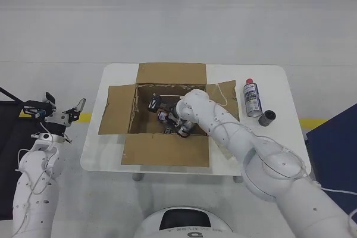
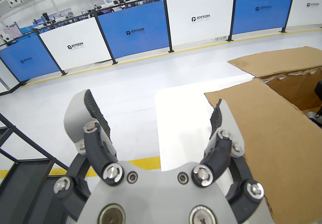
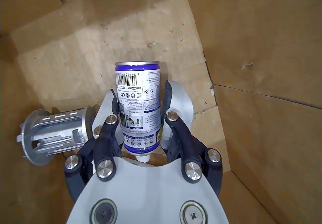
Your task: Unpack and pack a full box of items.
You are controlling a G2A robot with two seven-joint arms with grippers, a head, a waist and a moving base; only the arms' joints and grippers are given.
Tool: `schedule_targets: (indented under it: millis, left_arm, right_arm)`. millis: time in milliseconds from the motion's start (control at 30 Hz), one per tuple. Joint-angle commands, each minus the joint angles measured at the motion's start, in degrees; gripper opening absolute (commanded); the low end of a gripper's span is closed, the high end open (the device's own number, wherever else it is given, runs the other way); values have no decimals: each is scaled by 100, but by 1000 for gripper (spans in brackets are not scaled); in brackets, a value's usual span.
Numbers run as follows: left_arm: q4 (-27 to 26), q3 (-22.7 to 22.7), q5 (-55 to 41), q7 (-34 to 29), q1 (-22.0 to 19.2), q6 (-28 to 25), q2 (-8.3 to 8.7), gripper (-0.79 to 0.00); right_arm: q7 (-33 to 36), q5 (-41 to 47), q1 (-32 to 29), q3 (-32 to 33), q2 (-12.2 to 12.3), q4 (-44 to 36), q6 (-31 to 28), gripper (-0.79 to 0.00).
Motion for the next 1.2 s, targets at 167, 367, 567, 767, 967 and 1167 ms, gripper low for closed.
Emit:
schedule_targets:
  millis: [167, 367, 567, 767, 967, 1167]
  left_arm:
    - [0, 0, 0, 0, 0, 0, 0, 0]
    - [0, 0, 0, 0, 0, 0, 0, 0]
    - [0, 0, 0, 0, 0, 0, 0, 0]
    - [0, 0, 0, 0, 0, 0, 0, 0]
    - [0, 0, 0, 0, 0, 0, 0, 0]
    - [0, 0, 0, 0, 0, 0, 0, 0]
  right_arm:
    - [-225, 50, 131, 61, -236, 373, -65, -785]
    - [-696, 360, 359, 361, -178, 494, -664, -785]
    - [-1631, 604, 593, 868, 219, 471, -1379, -785]
    - [-3454, 368, 474, 1649, 1045, 149, -1643, -785]
    - [-3454, 368, 474, 1649, 1045, 149, -1643, -785]
    - [-3454, 368, 474, 1649, 1045, 149, -1643, -785]
